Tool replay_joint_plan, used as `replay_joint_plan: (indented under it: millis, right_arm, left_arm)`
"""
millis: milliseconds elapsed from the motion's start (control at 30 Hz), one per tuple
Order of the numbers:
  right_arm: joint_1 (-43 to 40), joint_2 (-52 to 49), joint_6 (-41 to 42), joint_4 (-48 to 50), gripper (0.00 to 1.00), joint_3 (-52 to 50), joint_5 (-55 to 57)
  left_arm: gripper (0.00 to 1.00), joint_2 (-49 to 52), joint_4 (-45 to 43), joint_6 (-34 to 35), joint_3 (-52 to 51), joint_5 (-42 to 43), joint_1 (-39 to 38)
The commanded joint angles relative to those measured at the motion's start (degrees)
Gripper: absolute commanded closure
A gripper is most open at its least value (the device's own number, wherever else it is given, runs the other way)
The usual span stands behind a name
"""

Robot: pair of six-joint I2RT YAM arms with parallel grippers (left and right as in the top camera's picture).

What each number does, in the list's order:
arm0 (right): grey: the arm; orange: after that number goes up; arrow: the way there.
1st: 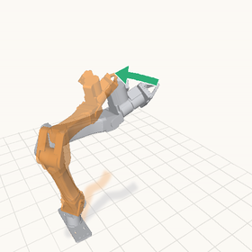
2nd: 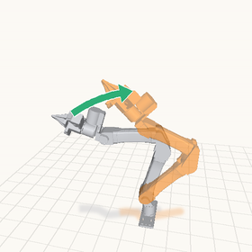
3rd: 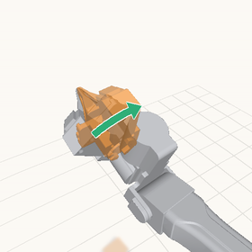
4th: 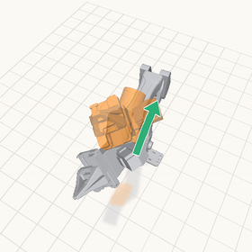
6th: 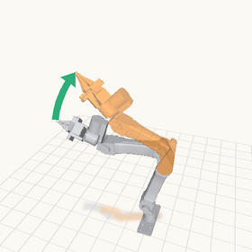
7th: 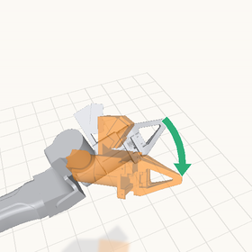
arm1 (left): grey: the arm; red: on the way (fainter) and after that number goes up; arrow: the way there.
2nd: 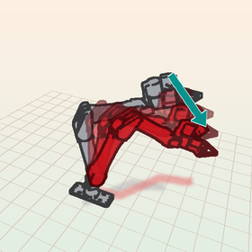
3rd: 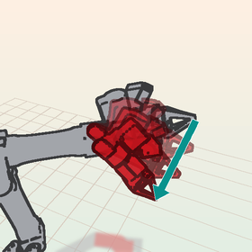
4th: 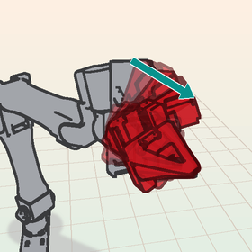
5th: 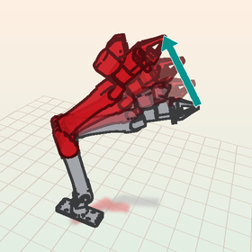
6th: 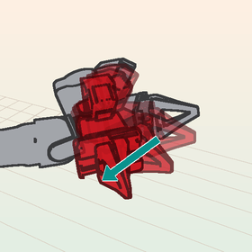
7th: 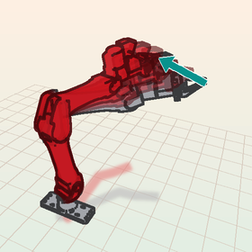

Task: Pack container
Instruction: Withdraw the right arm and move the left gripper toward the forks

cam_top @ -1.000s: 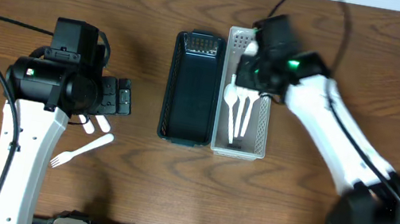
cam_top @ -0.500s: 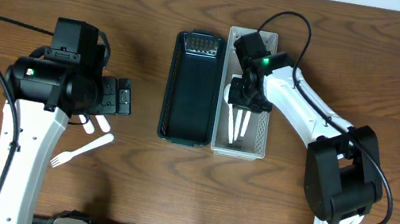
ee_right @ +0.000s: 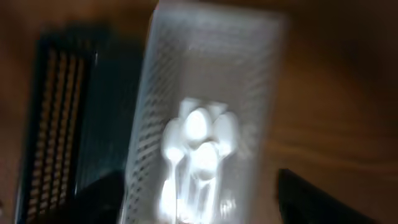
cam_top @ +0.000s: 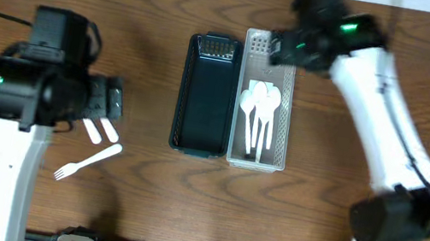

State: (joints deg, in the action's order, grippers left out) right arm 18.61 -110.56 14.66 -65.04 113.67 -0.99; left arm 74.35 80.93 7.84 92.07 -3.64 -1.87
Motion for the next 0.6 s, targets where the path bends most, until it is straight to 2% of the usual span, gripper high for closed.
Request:
replay_joint_plan:
  millis: [0, 267, 400, 567]
  right_arm:
    - [-9.05, 4.76, -1.53, -3.23, 0.04, 3.63, 1.64]
    - [-27.1, 5.22, -1.53, -12.15, 0.01, 3.21, 1.62]
    - [-32.59, 5.22, -1.88, -12.31, 0.01, 1.77, 1.53]
    - [-35.28, 5.2, -1.9, -14.1, 0.01, 0.85, 1.6]
  left_arm:
    - [0.02, -0.61, -0.68, 5.68, 4.26, -3.08, 2.6]
    - [0.02, 5.38, -3.69, 4.07, 4.0, -2.91, 14.23]
    - [0.02, 10.27, -6.47, 15.78, 4.0, -2.64, 21.42]
    - [0.02, 18.69, -7.8, 28.46, 3.87, -3.08, 26.64]
